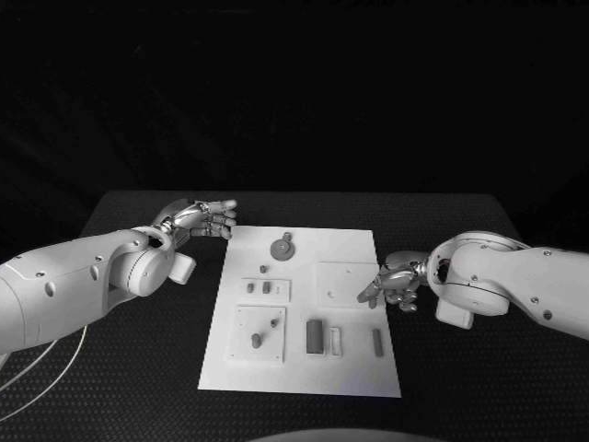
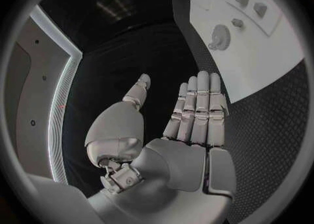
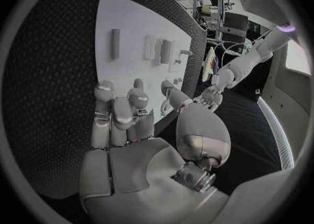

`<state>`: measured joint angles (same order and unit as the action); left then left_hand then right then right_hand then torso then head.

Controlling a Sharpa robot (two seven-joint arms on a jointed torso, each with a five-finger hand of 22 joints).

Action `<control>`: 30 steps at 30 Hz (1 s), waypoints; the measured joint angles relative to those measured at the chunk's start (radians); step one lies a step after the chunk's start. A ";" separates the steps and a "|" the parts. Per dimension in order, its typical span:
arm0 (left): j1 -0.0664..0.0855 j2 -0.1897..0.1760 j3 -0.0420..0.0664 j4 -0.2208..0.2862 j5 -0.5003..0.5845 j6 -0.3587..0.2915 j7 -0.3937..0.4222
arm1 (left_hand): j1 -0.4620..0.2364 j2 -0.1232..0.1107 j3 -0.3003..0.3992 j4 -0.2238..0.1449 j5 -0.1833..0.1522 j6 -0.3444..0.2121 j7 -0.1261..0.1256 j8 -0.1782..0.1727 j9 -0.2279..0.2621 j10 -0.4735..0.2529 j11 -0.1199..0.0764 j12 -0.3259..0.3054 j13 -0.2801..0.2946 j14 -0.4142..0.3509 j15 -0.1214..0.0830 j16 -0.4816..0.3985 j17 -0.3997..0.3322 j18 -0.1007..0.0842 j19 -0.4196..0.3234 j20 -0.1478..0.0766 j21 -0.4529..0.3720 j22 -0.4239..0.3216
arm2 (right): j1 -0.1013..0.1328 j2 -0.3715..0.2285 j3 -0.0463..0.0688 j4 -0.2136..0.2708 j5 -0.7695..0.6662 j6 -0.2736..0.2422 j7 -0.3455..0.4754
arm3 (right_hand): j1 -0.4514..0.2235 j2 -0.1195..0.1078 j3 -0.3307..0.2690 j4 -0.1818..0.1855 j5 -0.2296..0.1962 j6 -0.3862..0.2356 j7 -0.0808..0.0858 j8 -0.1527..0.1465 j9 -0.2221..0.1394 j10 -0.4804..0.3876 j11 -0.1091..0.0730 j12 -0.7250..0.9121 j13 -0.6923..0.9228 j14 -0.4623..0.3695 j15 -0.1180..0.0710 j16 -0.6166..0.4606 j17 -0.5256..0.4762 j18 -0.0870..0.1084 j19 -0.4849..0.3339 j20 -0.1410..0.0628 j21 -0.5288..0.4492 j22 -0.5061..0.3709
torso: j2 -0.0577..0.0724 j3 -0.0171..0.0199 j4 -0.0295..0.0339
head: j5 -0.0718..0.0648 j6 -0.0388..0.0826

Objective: Assemble the parts on the task board

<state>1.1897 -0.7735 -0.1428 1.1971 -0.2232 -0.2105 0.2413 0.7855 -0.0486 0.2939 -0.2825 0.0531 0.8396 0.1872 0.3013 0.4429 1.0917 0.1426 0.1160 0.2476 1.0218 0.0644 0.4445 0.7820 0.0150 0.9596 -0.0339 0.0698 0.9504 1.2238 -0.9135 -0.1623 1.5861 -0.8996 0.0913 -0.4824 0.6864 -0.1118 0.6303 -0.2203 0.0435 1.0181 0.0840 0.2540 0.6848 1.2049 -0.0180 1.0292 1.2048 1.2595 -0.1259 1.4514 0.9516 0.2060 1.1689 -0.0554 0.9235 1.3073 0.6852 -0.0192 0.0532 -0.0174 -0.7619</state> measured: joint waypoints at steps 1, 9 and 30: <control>0.000 0.000 0.000 0.000 0.000 0.001 0.000 | 0.000 0.000 0.000 0.000 0.000 0.000 0.000 0.000 0.000 0.000 0.000 0.000 0.000 0.000 0.000 0.000 0.000 0.000 0.000 0.000 0.000 0.000 | 0.000 -0.006 -0.001 0.001 -0.007 0.010 -0.004 | 0.004 0.006 -0.003 -0.004 0.000 0.004 -0.004 0.006 0.004 0.000 0.000 0.000 -0.002 0.000 0.000 -0.004 -0.005 0.000 0.000 0.000 0.000 0.000 | 0.000 0.0000 0.0000 | -0.001 0.000; 0.000 0.001 0.000 0.001 -0.001 0.004 -0.003 | 0.000 0.000 0.000 0.000 0.000 0.000 0.000 0.000 0.000 0.000 0.000 0.000 0.000 0.000 0.000 0.000 0.001 0.000 0.000 0.000 0.000 0.000 | 0.000 -0.024 -0.013 0.016 -0.072 0.078 -0.024 | -0.007 0.017 -0.011 -0.012 0.000 0.018 -0.012 0.020 0.026 0.011 -0.011 0.000 -0.006 0.008 -0.010 -0.003 0.023 0.004 0.000 0.000 0.000 0.000 | 0.000 0.0000 0.0000 | -0.006 0.002; 0.000 0.000 0.000 0.001 -0.003 0.010 -0.005 | 0.000 0.000 0.000 0.000 0.000 0.000 0.000 0.000 0.000 0.000 0.000 0.000 0.000 0.000 0.000 0.000 0.001 0.000 0.000 0.000 0.000 0.000 | -0.070 0.013 -0.034 -0.013 -0.155 0.126 -0.043 | -0.054 -0.001 -0.006 0.026 0.000 0.035 -0.017 0.025 0.047 0.022 -0.021 0.009 -0.005 0.042 -0.015 0.012 0.075 0.012 0.016 -0.005 0.000 0.000 | 0.000 -0.0031 0.0036 | -0.016 -0.005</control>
<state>1.1897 -0.7734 -0.1430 1.1982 -0.2264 -0.2006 0.2366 0.7855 -0.0486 0.2939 -0.2825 0.0531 0.8396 0.1871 0.3012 0.4429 1.0917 0.1426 0.1160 0.2476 1.0218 0.0644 0.4445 0.7826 0.0149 0.9596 -0.0339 0.0698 0.9505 1.1537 -0.9009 -0.1968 1.5736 -1.0543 0.2176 -0.5253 0.6328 -0.1124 0.6239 -0.1943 0.0435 1.0531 0.0667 0.2794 0.7317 1.2271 -0.0386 1.0379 1.1999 1.3010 -0.1412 1.4636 1.0267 0.2179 1.1849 -0.0606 0.9235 1.3073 0.6847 -0.0222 0.0569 -0.0337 -0.7673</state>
